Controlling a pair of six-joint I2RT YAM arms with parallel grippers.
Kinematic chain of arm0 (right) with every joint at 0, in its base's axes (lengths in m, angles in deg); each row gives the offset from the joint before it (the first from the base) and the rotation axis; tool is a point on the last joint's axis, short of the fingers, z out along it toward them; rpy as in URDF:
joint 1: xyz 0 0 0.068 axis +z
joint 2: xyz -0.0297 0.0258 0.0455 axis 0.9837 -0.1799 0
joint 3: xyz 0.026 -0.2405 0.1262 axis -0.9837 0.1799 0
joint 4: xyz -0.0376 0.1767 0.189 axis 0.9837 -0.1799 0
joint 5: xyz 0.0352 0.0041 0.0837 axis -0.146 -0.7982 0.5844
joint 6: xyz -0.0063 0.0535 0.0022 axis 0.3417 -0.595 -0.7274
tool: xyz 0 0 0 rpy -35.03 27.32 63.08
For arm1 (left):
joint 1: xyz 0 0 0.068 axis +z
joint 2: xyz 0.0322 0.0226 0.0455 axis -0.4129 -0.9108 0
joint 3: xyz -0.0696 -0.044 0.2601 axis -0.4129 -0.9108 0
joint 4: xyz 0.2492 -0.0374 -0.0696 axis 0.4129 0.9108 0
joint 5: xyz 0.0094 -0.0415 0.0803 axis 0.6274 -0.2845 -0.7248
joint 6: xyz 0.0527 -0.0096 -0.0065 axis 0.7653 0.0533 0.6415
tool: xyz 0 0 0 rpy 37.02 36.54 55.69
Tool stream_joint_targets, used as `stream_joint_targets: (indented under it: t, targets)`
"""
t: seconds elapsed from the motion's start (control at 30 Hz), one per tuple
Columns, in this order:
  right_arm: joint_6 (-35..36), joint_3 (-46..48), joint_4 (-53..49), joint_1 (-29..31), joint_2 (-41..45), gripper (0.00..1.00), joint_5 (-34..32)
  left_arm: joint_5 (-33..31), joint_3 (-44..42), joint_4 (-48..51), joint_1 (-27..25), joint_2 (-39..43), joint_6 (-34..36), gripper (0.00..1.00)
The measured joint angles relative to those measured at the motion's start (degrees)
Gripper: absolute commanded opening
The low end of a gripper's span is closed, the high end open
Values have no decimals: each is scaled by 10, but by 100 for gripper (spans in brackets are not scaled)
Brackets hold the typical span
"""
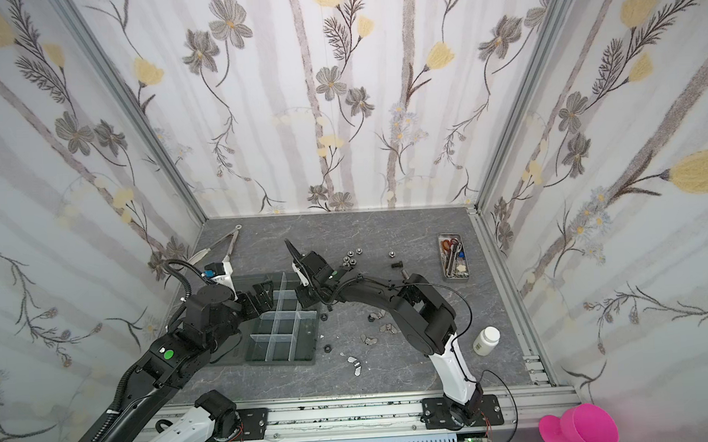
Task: Sort the screws and nuts into containers
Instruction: 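Carry the silver bolt with the right gripper into an organizer compartment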
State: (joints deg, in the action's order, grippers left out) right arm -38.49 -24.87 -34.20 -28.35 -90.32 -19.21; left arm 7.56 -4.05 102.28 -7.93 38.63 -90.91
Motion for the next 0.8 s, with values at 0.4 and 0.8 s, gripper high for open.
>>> stream_joint_targets:
  t: [0.4, 0.8]
  targets:
    - [-26, 37, 10, -3, 32, 12, -14, 3, 10, 16, 0, 13, 0, 100]
    - [-34, 26, 5, -14, 2, 33, -15, -10, 32, 27, 0, -15, 16, 100]
